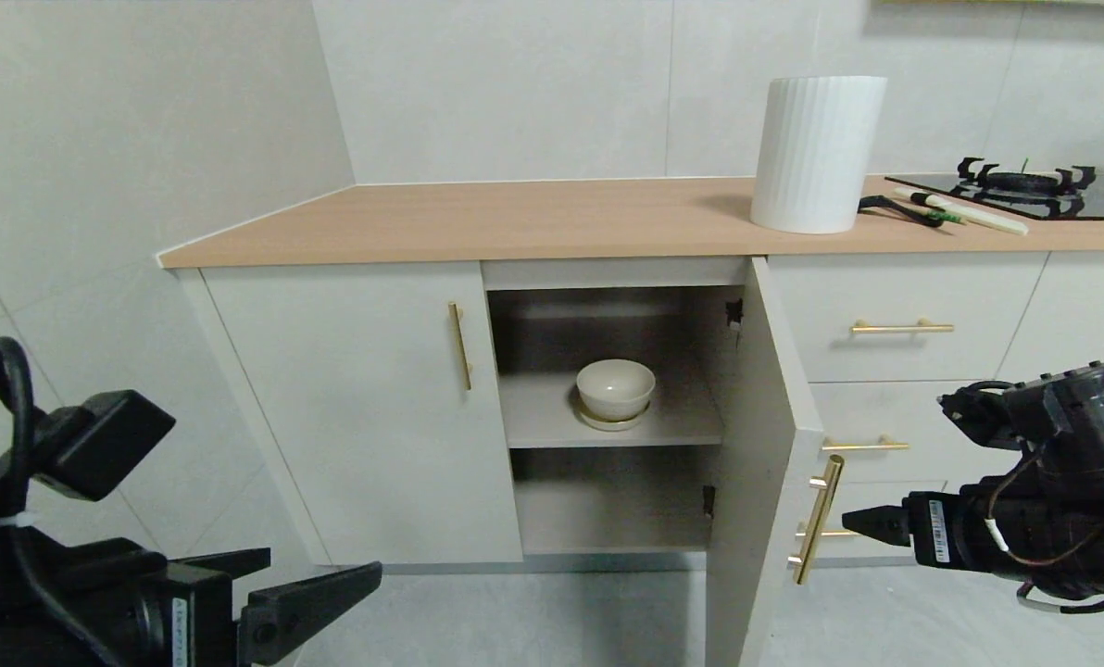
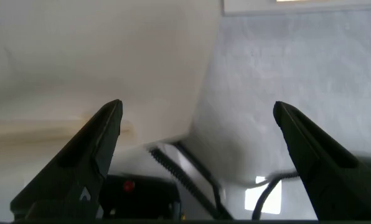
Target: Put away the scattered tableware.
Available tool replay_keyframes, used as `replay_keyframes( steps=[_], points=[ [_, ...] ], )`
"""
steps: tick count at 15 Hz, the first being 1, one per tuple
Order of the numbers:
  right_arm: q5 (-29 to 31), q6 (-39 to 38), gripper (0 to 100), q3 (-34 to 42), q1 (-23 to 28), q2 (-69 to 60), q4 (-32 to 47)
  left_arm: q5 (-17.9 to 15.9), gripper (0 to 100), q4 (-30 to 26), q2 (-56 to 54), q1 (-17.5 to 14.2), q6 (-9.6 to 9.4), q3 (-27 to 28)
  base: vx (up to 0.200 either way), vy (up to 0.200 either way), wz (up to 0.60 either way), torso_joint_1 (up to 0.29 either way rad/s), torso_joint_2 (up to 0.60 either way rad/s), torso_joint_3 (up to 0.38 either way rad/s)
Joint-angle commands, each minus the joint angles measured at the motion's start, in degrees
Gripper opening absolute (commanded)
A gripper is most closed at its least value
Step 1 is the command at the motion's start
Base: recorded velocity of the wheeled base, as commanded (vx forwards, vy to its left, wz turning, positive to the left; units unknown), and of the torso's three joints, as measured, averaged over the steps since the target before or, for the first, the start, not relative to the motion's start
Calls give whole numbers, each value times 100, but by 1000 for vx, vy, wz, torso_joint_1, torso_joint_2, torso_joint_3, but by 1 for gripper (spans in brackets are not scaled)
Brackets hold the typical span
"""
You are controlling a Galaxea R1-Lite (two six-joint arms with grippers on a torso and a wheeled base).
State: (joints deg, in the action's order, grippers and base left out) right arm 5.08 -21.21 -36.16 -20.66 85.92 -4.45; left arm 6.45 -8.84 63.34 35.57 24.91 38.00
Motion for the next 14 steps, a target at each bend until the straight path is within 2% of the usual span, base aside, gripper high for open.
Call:
replay_keyframes(
  steps=[1, 4, 6, 9, 12, 14],
  points=[
    [63, -15, 100, 30, 71, -58, -82, 6, 100, -4, -32, 2, -21, -3, 0, 0, 0, 0, 0, 0],
    [72, -32, 100, -23, 80, 294, -267, -3, 100, -4, -32, 2, -109, -12, 0, 0, 0, 0, 0, 0],
    [72, -32, 100, 21, 71, 575, -750, 6, 100, -4, -32, 2, -109, -3, 0, 0, 0, 0, 0, 0],
    [63, -41, 100, 30, 106, 724, -970, -3, 100, -13, -24, 2, -109, -3, 0, 0, 0, 0, 0, 0],
    [72, -59, 100, 3, 106, 874, -1005, -3, 100, -13, -24, 2, -109, -3, -200, 0, 0, 6, 4, -2],
    [72, -111, 100, 30, 106, 971, -1172, -3, 100, -13, -24, 2, -109, -3, 0, 0, 0, 0, 0, 0]
  ],
)
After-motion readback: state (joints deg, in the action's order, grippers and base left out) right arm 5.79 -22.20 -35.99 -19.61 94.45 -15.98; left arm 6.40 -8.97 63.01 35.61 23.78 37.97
